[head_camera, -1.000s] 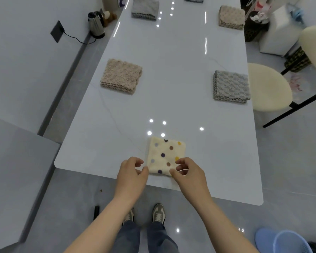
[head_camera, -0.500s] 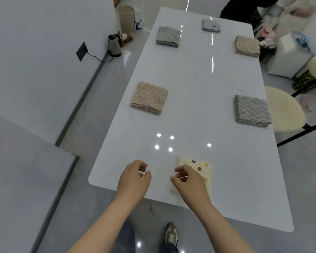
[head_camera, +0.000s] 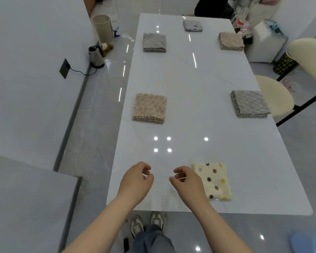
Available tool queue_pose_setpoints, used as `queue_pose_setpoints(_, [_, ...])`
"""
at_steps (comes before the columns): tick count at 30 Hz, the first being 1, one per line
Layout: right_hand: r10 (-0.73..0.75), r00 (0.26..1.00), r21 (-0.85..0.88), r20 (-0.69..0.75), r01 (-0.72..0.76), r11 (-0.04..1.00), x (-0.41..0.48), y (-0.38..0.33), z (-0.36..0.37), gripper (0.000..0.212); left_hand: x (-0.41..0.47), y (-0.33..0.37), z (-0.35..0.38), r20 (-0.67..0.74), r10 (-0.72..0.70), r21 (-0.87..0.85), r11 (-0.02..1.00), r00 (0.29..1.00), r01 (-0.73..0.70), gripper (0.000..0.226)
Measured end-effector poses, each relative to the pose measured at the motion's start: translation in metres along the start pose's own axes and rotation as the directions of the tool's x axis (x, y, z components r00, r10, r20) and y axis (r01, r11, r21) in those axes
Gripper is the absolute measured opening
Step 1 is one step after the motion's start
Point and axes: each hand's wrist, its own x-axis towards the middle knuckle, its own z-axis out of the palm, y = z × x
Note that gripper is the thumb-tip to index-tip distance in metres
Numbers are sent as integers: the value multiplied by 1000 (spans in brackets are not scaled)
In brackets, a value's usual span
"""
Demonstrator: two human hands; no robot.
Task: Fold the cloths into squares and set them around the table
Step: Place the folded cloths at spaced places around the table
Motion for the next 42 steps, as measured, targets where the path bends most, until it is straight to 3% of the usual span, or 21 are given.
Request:
queue_pose_setpoints(14, [63, 996, 3, -60, -63, 998, 14, -16, 21, 25, 28, -7, -20, 83, 38, 48, 998, 996, -42, 20])
queue_pose_setpoints(27, [190, 949, 102, -254, -169, 980, 5, -56, 69, 23, 70, -30, -77, 293, 213, 99, 963, 932, -251, 19])
queue_pose_setpoints(37, [319, 886, 177, -336, -273, 946, -17, -4, 30, 24, 57, -4, -40, 384, 270, 119, 934, 883, -337, 21])
queue_pose_setpoints(42, [296, 884, 111, -361, -275, 955, -16, 33, 4, 32, 50, 11, -6, 397, 262, 134, 932, 880, -338, 22])
